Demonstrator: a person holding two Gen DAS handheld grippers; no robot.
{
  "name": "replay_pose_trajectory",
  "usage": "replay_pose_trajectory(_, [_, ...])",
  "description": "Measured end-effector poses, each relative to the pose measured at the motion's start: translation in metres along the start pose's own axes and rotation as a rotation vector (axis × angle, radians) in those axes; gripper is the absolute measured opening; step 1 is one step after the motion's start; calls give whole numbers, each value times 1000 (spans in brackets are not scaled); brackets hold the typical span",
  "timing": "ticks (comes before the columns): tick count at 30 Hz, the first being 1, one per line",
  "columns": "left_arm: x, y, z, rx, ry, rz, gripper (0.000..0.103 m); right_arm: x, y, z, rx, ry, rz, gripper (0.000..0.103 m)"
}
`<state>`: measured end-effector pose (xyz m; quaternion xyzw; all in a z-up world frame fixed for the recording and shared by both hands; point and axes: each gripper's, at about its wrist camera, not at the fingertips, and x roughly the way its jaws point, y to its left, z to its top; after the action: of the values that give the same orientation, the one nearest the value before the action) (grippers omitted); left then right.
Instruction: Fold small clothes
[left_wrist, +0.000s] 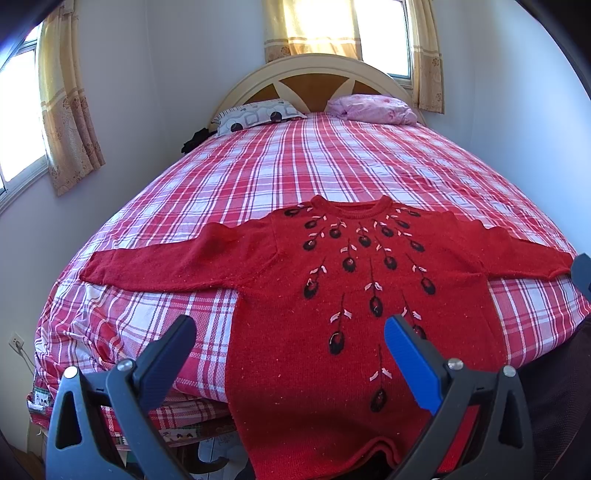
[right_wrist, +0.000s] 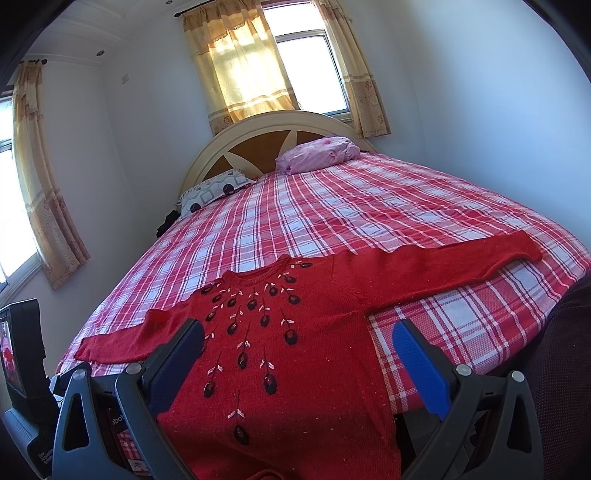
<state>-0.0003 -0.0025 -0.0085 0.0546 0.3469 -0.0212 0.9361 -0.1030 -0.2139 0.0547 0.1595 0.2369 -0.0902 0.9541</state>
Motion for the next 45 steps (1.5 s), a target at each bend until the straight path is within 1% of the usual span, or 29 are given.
replay_pose_trajectory(7, [5,-2,-4,0,15,-7,103,8,-4,-3,10,22,-5,102])
replay_pose_trajectory(10, [11,-1,-5,-3,23,-24,103,14,-7,-6,16,33,-17,102])
replay_pose_trajectory(13, [19,1,-5,-11,34,-51,103,25,-20,-7,39,52,-50,102])
replay_pose_trajectory(15, [24,3,-4,-11,41,-60,103,32,-37,-5,73,56,-85,102])
replay_pose_trajectory(18, [40,8,-1,-15,53,-69,103,41,-73,3,129,39,-166,102])
replay_pose_trajectory(20, [48,13,4,-20,63,-67,103,45,-107,12,160,-5,-256,102])
replay_pose_trajectory(22, [63,19,15,-30,79,-59,103,52,-146,26,197,-39,-338,102])
replay_pose_trajectory(23, [64,21,16,-32,81,-59,103,57,-171,35,227,-45,-381,102])
replay_pose_trajectory(25, [72,24,31,-34,70,-53,103,67,-218,50,294,-42,-439,102])
replay_pose_trajectory(27, [72,23,41,-30,53,-49,103,83,-270,66,349,-10,-482,102])
replay_pose_trajectory(29, [72,23,49,-31,38,-47,103,92,-313,74,406,9,-537,101])
replay_pose_trajectory(31, [75,24,56,-40,18,-47,103,103,-357,75,489,36,-572,93])
replay_pose_trajectory(33, [80,25,56,-44,11,-52,103,121,-390,71,574,86,-553,76])
replay_pose_trajectory(35, [89,22,56,-45,14,-60,103,128,-406,67,610,119,-540,71])
replay_pose_trajectory(36, [94,21,56,-47,24,-63,103,134,-411,66,615,129,-552,71])
replay_pose_trajectory(38, [104,16,55,-47,42,-63,103,142,-416,65,598,140,-575,71])
replay_pose_trajectory(40, [112,14,54,-55,62,-64,103,151,-412,66,542,143,-610,71])
replay_pose_trajectory(43, [127,10,52,-64,104,-82,103,162,-402,67,422,188,-670,71])
replay_pose_trajectory(44, [129,8,52,-63,112,-85,103,162,-399,66,392,187,-672,64])
replay_pose_trajectory(45, [131,7,51,-62,118,-88,103,163,-395,65,368,182,-663,53])
